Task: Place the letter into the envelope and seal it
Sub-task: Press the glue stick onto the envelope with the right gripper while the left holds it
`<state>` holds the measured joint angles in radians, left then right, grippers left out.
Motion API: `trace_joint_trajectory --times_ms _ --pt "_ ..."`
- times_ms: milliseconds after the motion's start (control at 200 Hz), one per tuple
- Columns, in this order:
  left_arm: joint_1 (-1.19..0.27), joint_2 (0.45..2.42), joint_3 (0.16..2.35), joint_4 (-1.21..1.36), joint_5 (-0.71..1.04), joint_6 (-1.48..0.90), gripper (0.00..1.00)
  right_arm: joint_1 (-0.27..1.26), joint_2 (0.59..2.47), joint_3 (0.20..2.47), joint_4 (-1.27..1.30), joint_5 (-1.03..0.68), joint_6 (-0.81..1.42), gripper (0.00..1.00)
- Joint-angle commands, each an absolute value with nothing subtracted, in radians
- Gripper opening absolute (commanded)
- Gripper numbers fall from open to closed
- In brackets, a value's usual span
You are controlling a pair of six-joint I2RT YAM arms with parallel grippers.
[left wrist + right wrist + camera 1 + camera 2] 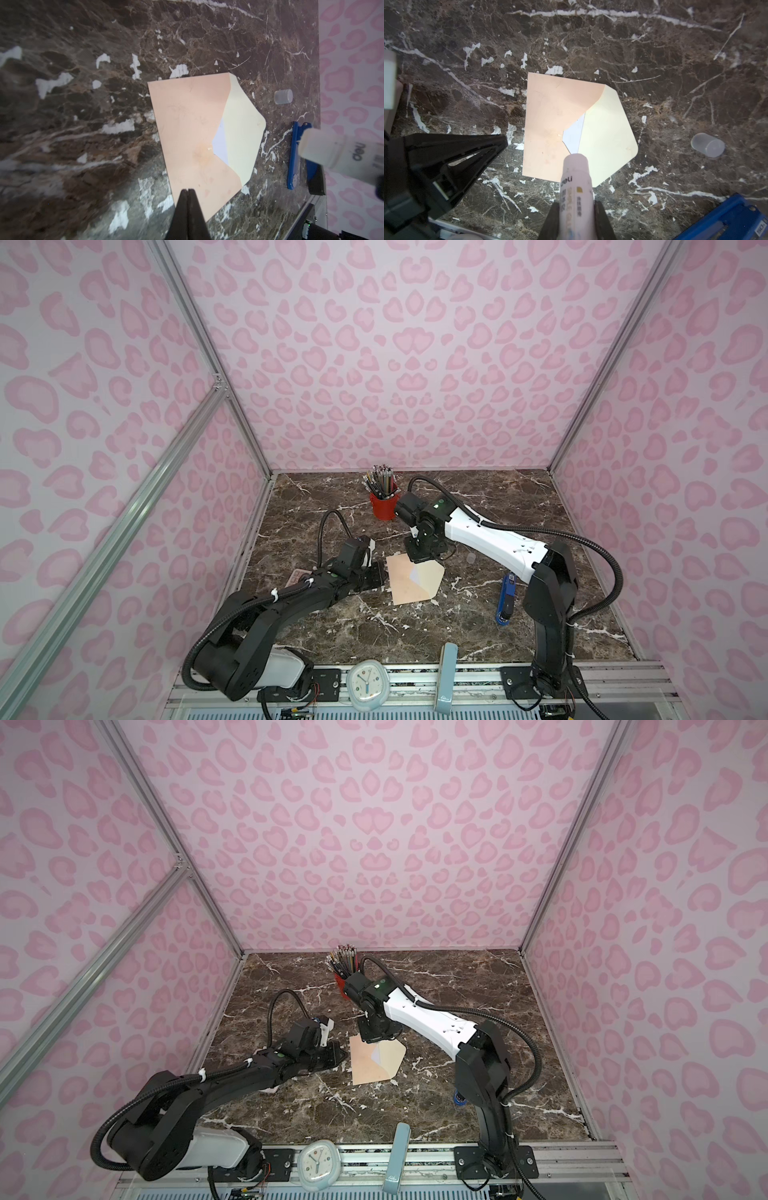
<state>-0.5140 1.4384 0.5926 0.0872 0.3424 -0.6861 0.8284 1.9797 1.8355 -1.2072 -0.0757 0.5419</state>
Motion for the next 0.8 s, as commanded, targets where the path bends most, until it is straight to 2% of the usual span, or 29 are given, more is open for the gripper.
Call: trace_joint_trajectory --times_ms 0,395,795 --pt "-0.493 1.502 0.631 0.182 0.466 -0.693 0.03 0.830 2.014 1.878 -1.279 -0.100 0.566 0.00" --pt "-0.456 1.707 0.751 0.166 0.492 -0.646 0.03 0.851 2.148 2.033 -1.391 -0.153 0.578 0.00" --pt "-0.443 1.784 0.780 0.156 0.505 -0.619 0.03 0.857 2.232 2.102 -1.413 -0.193 0.584 0.00"
